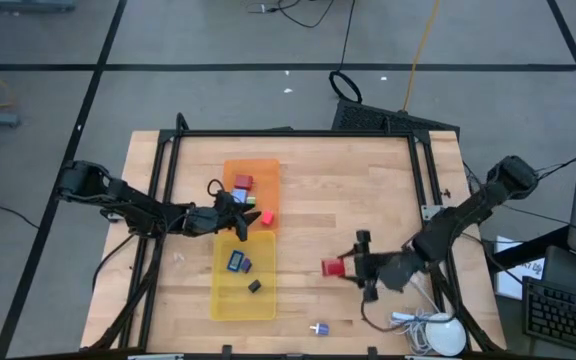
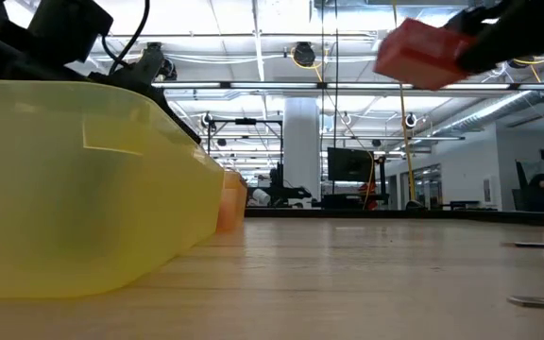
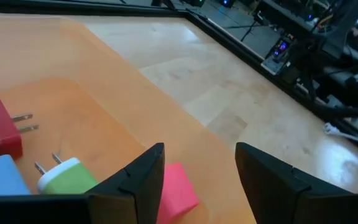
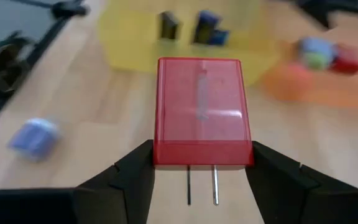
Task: Sort adapters and digital timers
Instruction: Put the red adapter into the orange bin
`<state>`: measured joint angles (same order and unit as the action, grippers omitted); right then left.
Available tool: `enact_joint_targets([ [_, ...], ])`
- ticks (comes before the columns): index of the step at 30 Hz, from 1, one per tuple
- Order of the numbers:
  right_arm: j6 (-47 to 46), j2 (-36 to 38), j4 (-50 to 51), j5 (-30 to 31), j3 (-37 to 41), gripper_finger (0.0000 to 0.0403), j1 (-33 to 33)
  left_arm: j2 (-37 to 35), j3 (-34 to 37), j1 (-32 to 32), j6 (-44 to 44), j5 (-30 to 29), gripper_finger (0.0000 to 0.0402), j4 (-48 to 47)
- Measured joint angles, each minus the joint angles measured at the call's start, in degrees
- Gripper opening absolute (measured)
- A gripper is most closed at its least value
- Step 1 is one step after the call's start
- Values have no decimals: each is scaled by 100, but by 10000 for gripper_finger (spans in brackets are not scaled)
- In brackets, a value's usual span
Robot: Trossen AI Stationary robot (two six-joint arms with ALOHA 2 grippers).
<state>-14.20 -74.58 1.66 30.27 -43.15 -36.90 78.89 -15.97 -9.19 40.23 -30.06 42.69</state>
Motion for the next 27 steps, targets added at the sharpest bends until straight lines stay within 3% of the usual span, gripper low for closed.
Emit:
enact_joint_targets([
  [5,679,625,-7,163,80,209,806,0,0,0,299,1,203,98],
  [10,605,746,-452,68,124,209,1383,0,-2,2,924,11,188,76],
  [15,1184,503,-1470,-936,451,209,1389,0,-18,4,1303,546,166,73],
  [19,1447,471,-2093,-933,630,209,1406,2,-73,2,1244,762,147,84],
  [27,1593,467,-2119,-906,646,210,1442,2,-74,4,1040,758,128,134],
])
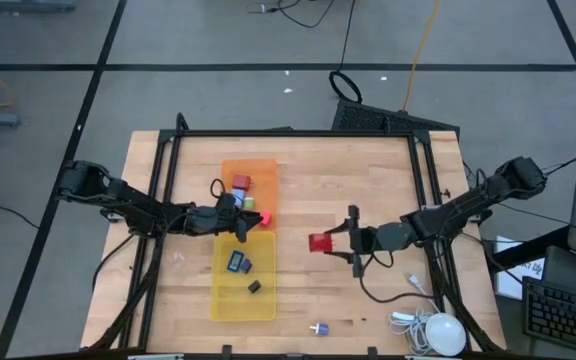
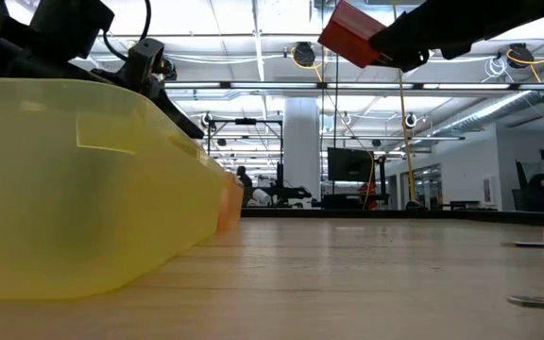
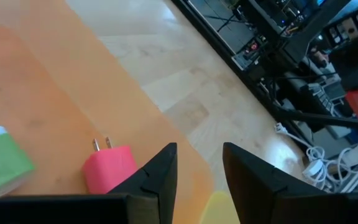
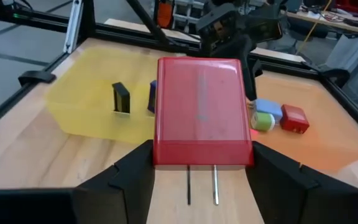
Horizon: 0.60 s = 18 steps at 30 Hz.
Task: Sort adapters and digital timers
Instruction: Put the red adapter into the orange bin
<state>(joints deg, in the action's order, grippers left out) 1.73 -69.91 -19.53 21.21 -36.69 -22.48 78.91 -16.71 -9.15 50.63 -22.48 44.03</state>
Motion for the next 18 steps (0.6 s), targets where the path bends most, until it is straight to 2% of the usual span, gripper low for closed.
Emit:
enact_joint_targets([
  [6,233,0,2,298,0,209,19,0,0,6,-398,3,127,21],
  [10,566,0,4,425,0,209,15,0,-2,13,645,256,127,161],
  [13,753,-68,2,801,-2,209,16,0,-96,11,690,358,128,57],
  [18,968,-313,-2,1051,-2,209,19,149,-526,-132,188,273,172,37],
])
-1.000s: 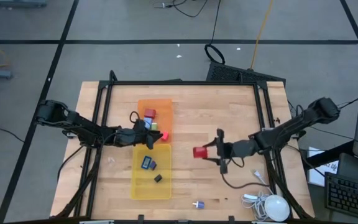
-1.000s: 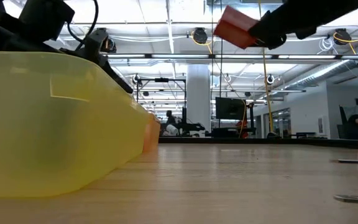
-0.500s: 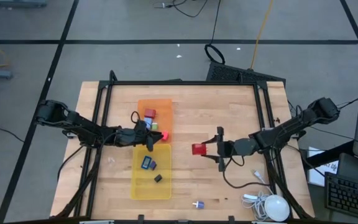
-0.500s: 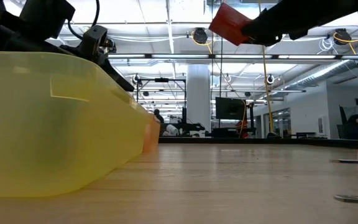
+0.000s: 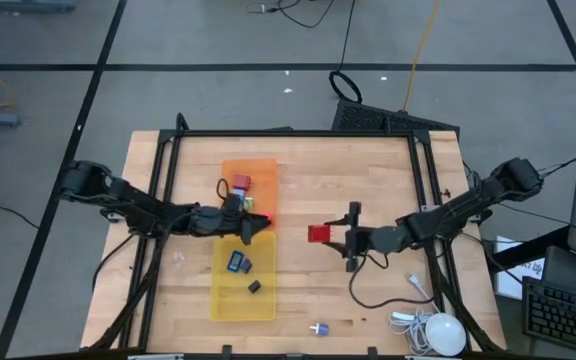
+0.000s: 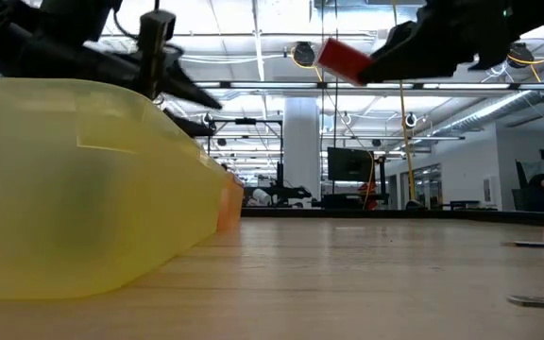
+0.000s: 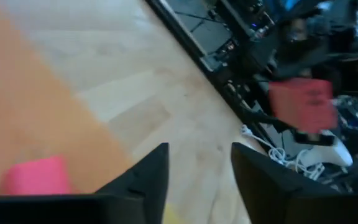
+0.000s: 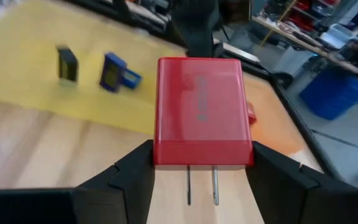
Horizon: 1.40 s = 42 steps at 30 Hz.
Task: Sort adapters and digital timers
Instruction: Put the red adapter into the orange bin
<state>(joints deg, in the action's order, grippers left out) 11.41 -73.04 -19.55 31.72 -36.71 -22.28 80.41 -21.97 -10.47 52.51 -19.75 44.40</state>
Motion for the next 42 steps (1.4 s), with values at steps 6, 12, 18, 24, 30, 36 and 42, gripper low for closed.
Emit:
enact_joint_targets([
  [6,450,-322,-304,691,-2,209,9,607,-971,-156,-735,-9,264,-12],
  [12,631,-437,-401,916,-2,210,9,1245,-1755,-152,-934,24,318,-18],
  [18,646,-469,-415,901,-2,210,5,1722,-2368,-143,-1164,27,332,-15],
  [24,664,-467,-457,904,-3,210,4,1895,-2810,-145,-1241,20,319,-31],
  [30,732,-464,-528,915,-4,210,4,1899,-2914,-106,-1053,7,304,-142],
  [36,838,-469,-534,896,-4,210,5,1899,-2925,-82,-893,-96,299,-246],
  [42,927,-467,-552,1059,-3,210,6,1897,-2925,-80,-907,-114,298,-284],
])
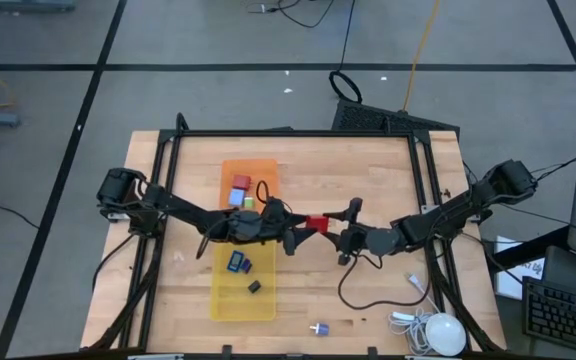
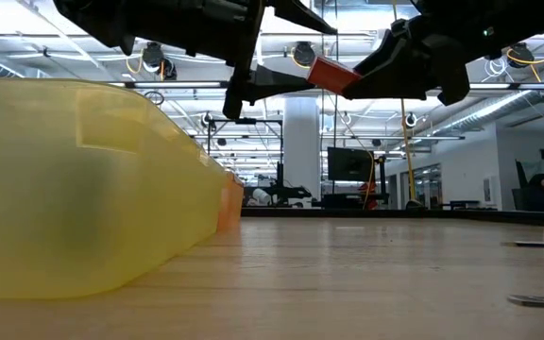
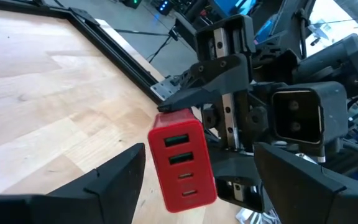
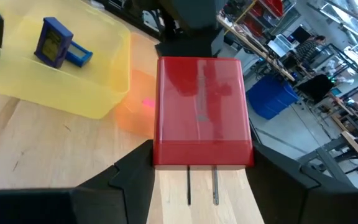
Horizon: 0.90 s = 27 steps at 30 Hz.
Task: Sort adapters and digital timers
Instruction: Put the red adapter into the orange bin
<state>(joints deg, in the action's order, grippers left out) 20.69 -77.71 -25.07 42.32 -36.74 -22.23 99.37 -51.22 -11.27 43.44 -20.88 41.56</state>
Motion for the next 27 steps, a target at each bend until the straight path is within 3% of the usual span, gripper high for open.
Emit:
enact_joint_targets([
  [14,4,0,-47,-8,-1,210,1,2,0,0,74,0,264,-2],
  [27,98,-2,-127,42,4,210,5,555,0,148,323,33,218,565],
])
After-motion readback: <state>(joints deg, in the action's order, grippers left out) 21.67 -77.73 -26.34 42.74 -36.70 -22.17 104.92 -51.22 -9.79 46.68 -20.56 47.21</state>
